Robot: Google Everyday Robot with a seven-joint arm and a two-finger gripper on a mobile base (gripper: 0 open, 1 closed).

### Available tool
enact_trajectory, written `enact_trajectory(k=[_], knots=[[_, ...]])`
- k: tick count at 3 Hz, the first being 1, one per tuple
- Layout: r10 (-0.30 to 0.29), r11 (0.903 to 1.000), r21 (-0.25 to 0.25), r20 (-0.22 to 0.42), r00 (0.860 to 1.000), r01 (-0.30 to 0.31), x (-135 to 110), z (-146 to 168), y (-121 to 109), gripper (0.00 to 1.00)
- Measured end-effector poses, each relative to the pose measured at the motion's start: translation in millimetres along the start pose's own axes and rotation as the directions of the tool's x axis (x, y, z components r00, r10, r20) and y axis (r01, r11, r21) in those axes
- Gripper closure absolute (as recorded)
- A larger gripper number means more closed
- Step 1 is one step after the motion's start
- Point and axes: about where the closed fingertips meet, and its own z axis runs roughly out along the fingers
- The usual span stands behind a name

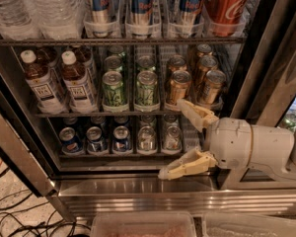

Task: Pick blue plastic bottle from middle shelf of fridge

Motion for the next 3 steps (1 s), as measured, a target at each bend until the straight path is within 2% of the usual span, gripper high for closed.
enact_trajectory(k=[1,2,3], knots=[[0.0,1.0,0.0,0.0,1.0,0.0,0,0,0,0.0],[0.02,0.9985,0.05,0.025,0.999,-0.021,0,10,-6,0.0],[0.019,0.9923,0.121,0.086,0.996,-0.029,-3,40,-15,0.0]])
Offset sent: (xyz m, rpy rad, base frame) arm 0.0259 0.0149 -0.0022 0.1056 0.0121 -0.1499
